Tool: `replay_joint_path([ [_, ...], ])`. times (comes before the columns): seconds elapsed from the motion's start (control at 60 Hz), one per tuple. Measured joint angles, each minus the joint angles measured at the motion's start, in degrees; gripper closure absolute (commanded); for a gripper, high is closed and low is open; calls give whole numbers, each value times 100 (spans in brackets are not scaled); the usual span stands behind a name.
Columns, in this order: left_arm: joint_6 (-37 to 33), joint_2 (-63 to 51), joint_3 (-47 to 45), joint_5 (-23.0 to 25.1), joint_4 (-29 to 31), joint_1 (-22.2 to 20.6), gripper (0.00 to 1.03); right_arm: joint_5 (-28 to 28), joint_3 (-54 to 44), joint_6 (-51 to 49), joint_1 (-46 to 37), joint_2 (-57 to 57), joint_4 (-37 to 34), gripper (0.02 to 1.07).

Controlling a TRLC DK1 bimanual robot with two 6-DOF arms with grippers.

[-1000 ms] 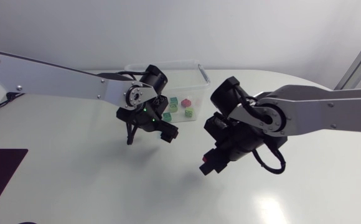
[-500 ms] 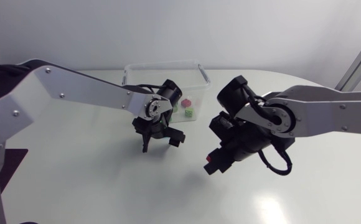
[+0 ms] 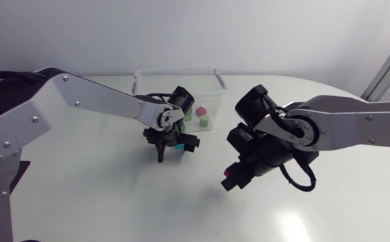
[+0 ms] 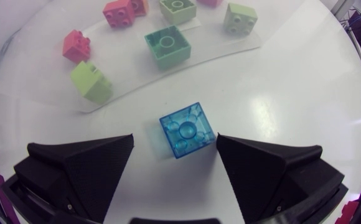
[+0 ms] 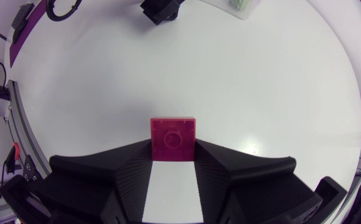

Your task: Place the duplo bricks in the container

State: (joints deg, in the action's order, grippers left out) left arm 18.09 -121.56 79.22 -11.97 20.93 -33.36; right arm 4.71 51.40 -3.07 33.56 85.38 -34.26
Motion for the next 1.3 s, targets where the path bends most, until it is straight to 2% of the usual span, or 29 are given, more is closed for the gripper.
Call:
replay_joint_path([
  [0.317, 190, -33, -52, -66, -492, -4, 14, 24, -90, 0, -4, 0, 24, 77],
  [0.367, 232, -33, -83, -109, -529, -9, 21, 24, -90, 2, -22, 0, 26, 77],
  [0.5, 332, -33, -275, -321, -772, -63, 50, 44, -90, 0, -59, 0, 50, 77],
  [0.567, 343, -33, -330, -380, -876, -111, 74, 46, -90, 0, -68, 0, 85, 77],
  [0.633, 404, -33, -372, -402, -979, -151, 79, 50, -90, 2, -68, 0, 114, 77],
  [0.733, 446, -31, -413, -404, -1060, -168, 83, 63, -90, 0, -68, 0, 131, 77],
  [1.033, 466, 282, -787, -426, -986, -168, 86, 63, -90, 0, -68, 0, 127, 77],
  [1.3, 264, 1676, -1176, -332, -710, -168, 88, 66, 339, 0, -321, -225, -146, 77],
])
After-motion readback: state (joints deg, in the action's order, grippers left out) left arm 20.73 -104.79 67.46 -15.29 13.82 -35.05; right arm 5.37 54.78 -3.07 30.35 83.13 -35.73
